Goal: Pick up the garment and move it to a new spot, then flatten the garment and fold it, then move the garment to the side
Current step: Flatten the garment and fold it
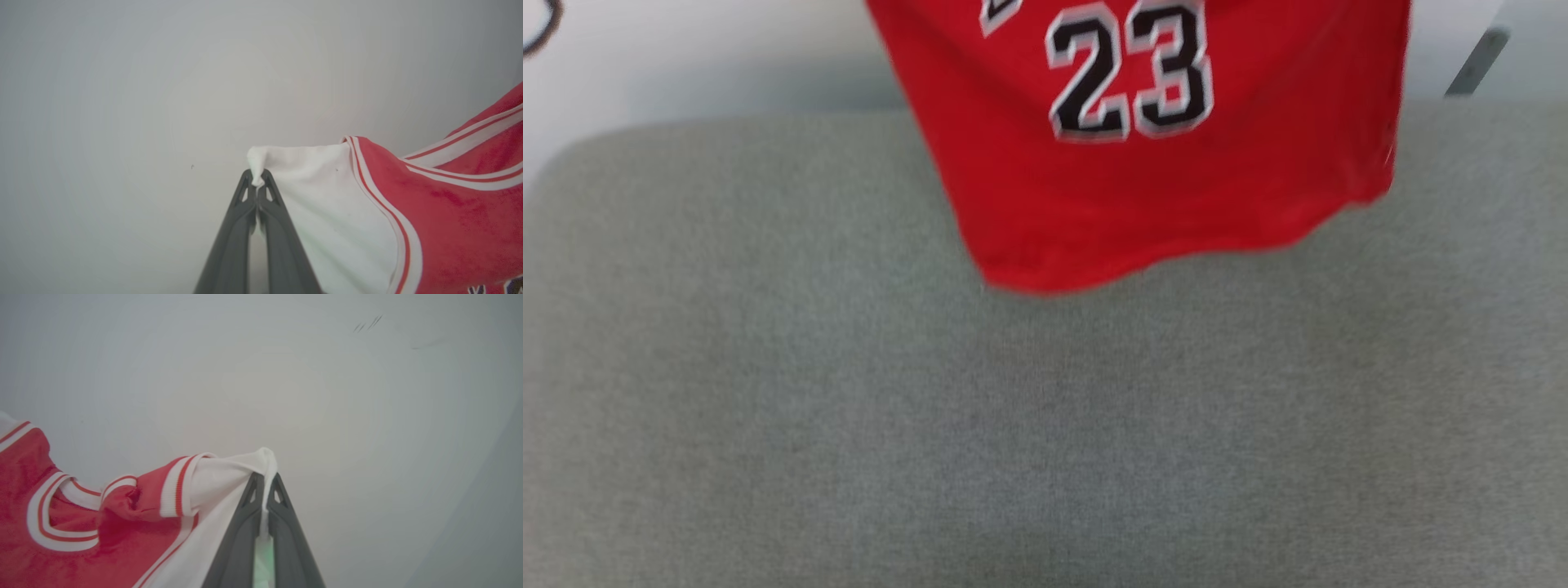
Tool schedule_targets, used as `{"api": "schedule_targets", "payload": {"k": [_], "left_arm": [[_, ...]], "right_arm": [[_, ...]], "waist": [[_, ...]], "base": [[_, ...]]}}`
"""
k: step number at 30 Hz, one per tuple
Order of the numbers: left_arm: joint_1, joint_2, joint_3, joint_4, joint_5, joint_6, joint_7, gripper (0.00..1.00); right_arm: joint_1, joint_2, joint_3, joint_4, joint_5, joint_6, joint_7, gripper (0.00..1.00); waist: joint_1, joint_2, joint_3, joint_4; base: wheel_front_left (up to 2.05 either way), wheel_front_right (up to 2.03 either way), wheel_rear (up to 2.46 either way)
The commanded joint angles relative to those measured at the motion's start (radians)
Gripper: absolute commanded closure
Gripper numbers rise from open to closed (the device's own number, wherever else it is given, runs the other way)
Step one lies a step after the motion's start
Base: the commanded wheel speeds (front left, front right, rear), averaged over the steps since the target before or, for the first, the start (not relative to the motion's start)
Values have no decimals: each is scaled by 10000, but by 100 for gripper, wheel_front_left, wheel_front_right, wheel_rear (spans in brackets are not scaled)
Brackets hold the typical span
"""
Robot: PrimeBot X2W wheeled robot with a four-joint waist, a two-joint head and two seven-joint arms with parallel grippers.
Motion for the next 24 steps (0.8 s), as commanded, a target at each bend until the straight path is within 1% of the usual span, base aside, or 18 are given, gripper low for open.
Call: {"api": "schedule_targets", "payload": {"k": [1, 4, 5, 7, 8, 9, 12, 14, 15, 17, 18, 20, 21, 22, 24], "left_arm": [[-420, -233, 98, 149, 171, 210, -619, 100], [-1217, -546, 220, 328, 547, 489, -1873, 100], [-1474, -662, 234, 365, 712, 537, -2355, 100], [-1963, -908, 408, 483, 764, 590, -3224, 100], [-2254, -977, 445, 487, 897, 573, -3679, 100], [-2551, -1085, 673, 474, 730, 530, -4095, 100], [-2895, -1264, 1002, 497, 565, 328, -5169, 100], [-2740, -1274, 1049, 584, 601, 215, -5496, 100], [-2561, -1355, 1142, 632, 433, 138, -5583, 100], [-2332, -1387, 1178, 730, 449, 50, -5678, 100], [-2111, -1452, 1242, 805, 325, 38, -5714, 100], [-1634, -1515, 1117, 927, 413, -33, -5740, 100], [-1634, -1515, 1117, 927, 413, -33, -5740, 100], [-1388, -1586, 1172, 974, 262, -40, -5746, 100], [-913, -1639, 1080, 926, 298, -91, -5757, 100]], "right_arm": [[-443, 132, -139, 434, -327, -11, -779, 100], [-1339, 271, -349, 1224, -1055, -11, -2132, 100], [-1664, 294, -478, 1413, -1328, -11, -2414, 100], [-2353, 149, -818, 1716, -2007, -11, -2625, 100], [-2814, 0, -1205, 1391, -2351, -11, -2640, 100], [-3078, -167, -1521, 1056, -2872, -11, -2646, 100], [-2858, -478, -2536, 60, -4415, -11, -2622, 100], [-2381, -476, -3255, -338, -5083, -11, -2624, 100], [-2124, -438, -3560, -470, -5380, -11, -2628, 100], [-1590, -374, -4006, -638, -5782, -11, -2631, 100], [-1212, -329, -4090, -660, -5980, -11, -2631, 100], [-451, -239, -4367, -677, -6076, -11, -2632, 100], [-451, -239, -4367, -677, -6076, -11, -2632, 100], [-128, -190, -4359, -671, -6144, -11, -2632, 100], [451, -177, -4378, -601, -5994, -11, -2634, 100]], "waist": [[0, -1, 1608, 271], [0, -1, 2486, 463], [0, -1, 2771, 556], [0, -1, 3347, 777], [0, -1, 3636, 898], [0, -1, 3974, 1016], [0, -1, 4767, 1344], [0, -1, 5079, 1485], [0, -1, 5159, 1525], [0, -1, 5249, 1642], [0, -1, 5226, 1675], [0, -1, 5084, 1743], [0, -1, 5084, 1743], [0, -1, 4999, 1758], [0, -1, 4773, 1818]], "base": [[0, 0, 0], [0, 0, 0], [0, 0, 0], [0, 0, 0], [0, 0, 0], [0, 0, 0], [0, 0, 0], [0, 0, 0], [0, 0, 0], [0, 0, 0], [0, 0, 0], [0, 0, 0], [0, 0, 0], [0, 0, 0], [0, 0, 0]]}}
